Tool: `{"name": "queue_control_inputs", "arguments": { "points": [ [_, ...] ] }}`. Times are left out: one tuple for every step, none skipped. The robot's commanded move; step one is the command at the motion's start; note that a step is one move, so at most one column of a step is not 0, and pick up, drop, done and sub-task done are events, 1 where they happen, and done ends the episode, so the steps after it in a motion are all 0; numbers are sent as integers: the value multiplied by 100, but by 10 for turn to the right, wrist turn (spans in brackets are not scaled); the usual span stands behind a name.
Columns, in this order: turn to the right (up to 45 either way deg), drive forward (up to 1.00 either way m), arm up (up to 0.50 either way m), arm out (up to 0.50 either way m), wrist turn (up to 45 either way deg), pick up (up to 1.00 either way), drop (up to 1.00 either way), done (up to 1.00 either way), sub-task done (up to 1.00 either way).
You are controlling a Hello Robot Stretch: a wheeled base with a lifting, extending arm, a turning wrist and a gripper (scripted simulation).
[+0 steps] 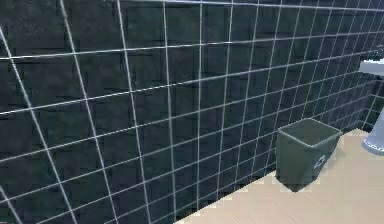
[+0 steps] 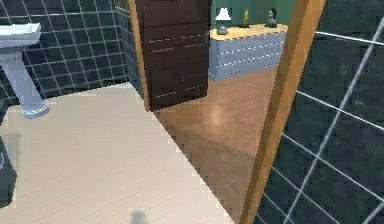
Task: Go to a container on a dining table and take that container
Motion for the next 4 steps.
{"name": "queue_control_inputs", "arguments": {
  "points": [
    [450, 0, 0, 0, 0, 0, 0, 0, 0],
    [120, 0, 0, 0, 0, 0, 0, 0, 0],
    [0, 75, 0, 0, 0, 0, 0, 0, 0],
    [450, 0, 0, 0, 0, 0, 0, 0, 0]
  ]
}}
